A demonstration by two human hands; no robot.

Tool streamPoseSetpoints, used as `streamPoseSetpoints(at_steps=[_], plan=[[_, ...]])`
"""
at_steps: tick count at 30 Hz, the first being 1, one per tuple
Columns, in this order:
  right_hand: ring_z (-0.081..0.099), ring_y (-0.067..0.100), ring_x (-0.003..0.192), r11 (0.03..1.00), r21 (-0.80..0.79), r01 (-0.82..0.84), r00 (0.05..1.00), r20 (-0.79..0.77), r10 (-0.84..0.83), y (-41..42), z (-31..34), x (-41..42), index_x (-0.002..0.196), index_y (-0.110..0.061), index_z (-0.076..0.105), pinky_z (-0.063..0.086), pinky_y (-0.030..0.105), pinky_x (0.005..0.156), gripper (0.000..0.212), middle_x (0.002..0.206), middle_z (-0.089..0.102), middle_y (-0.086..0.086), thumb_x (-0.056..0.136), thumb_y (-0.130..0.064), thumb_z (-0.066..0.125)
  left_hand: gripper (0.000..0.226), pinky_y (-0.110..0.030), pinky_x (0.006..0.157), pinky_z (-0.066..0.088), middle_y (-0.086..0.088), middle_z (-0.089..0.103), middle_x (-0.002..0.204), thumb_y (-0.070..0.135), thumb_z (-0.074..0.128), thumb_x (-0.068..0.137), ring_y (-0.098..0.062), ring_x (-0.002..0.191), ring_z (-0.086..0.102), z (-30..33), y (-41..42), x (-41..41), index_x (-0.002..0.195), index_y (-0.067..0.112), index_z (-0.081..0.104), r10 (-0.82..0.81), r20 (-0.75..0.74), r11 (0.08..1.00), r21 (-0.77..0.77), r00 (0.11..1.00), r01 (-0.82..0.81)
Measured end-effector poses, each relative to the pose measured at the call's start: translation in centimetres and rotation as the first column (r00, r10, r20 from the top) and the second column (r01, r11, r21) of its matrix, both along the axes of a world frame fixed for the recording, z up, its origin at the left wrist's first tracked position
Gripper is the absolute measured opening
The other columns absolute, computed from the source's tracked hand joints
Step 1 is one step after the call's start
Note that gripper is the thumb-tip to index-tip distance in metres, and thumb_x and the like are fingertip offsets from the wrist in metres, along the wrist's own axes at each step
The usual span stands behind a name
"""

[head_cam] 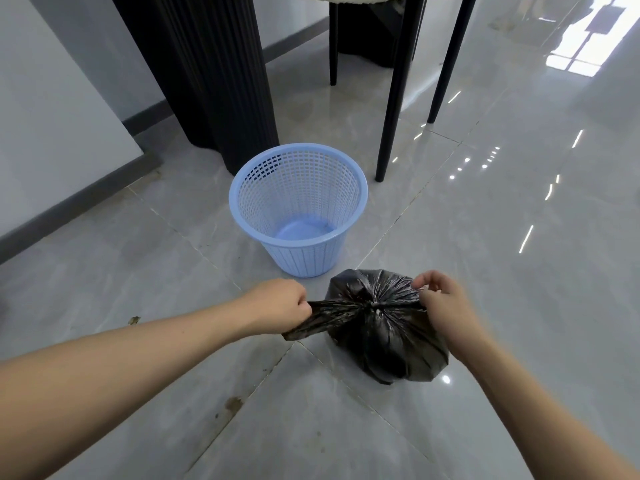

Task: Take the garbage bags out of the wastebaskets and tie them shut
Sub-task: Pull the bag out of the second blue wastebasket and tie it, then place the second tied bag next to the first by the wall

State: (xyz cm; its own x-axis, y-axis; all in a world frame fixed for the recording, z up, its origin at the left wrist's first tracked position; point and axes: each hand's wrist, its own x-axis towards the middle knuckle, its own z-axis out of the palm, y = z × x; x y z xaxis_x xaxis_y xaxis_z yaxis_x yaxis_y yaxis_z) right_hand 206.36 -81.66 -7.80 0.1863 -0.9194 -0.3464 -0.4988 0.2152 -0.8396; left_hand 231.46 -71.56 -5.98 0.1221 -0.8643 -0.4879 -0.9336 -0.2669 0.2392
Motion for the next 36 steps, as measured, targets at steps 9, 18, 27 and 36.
streamPoseSetpoints(at_steps=[9, 18, 27, 36], plan=[[0.037, 0.022, 0.117, 0.724, -0.046, -0.688, 0.615, -0.566, 0.549, 1.4, -1.2, -0.8, 0.127, -0.031, 0.052, 0.030, 0.029, 0.103, 0.055, 0.118, 0.039, -0.002, 0.074, -0.043, 0.056, 0.076, -0.042, 0.093, 0.044, -0.005, 0.028, 0.144, 0.045, 0.051, 0.078, -0.025, 0.117, 0.041, 0.1, -0.3, -4.2, 0.145, 0.028, 0.018, -0.316, 0.167, 0.873, -0.333, 0.934, 0.355], [0.048, 0.024, 0.099, 0.563, -0.250, -0.788, 0.535, -0.731, 0.424, 1.2, 0.7, -0.2, 0.102, -0.027, 0.061, 0.042, 0.033, 0.086, 0.024, 0.110, 0.052, -0.003, 0.086, -0.022, 0.045, 0.023, -0.034, 0.065, 0.035, -0.006, 0.053, 0.110, 0.026, 0.052, 0.088, -0.029, 0.100, 0.055, -1.2, -2.1, -6.9, 0.110, 0.018, 0.052, -0.448, 0.181, 0.848, -0.222, 0.875, 0.481], [0.058, 0.030, 0.096, 0.160, -0.249, -0.955, 0.296, -0.816, 0.496, 7.1, 6.1, 12.8, 0.105, -0.018, 0.055, 0.045, 0.040, 0.075, 0.022, 0.102, 0.058, 0.004, 0.086, -0.019, 0.044, 0.007, -0.035, 0.077, 0.045, -0.010, 0.056, 0.092, 0.008, 0.048, 0.084, -0.026, 0.088, 0.055, 5.0, 3.8, 5.5, 0.079, 0.010, 0.054, -0.138, -0.238, 0.990, -0.007, 0.962, 0.140], [0.057, 0.033, 0.100, 0.142, -0.349, -0.926, 0.351, -0.659, 0.665, 13.4, 6.8, 35.2, 0.109, -0.016, 0.059, 0.045, 0.037, 0.073, 0.026, 0.105, 0.057, 0.008, 0.090, -0.016, 0.042, 0.017, -0.016, 0.069, 0.037, -0.001, 0.056, 0.088, 0.011, 0.048, 0.091, -0.015, 0.084, 0.053, 5.1, 17.0, 22.9, 0.077, 0.018, 0.055, 0.438, -0.331, 0.839, -0.183, 0.836, -0.513]])
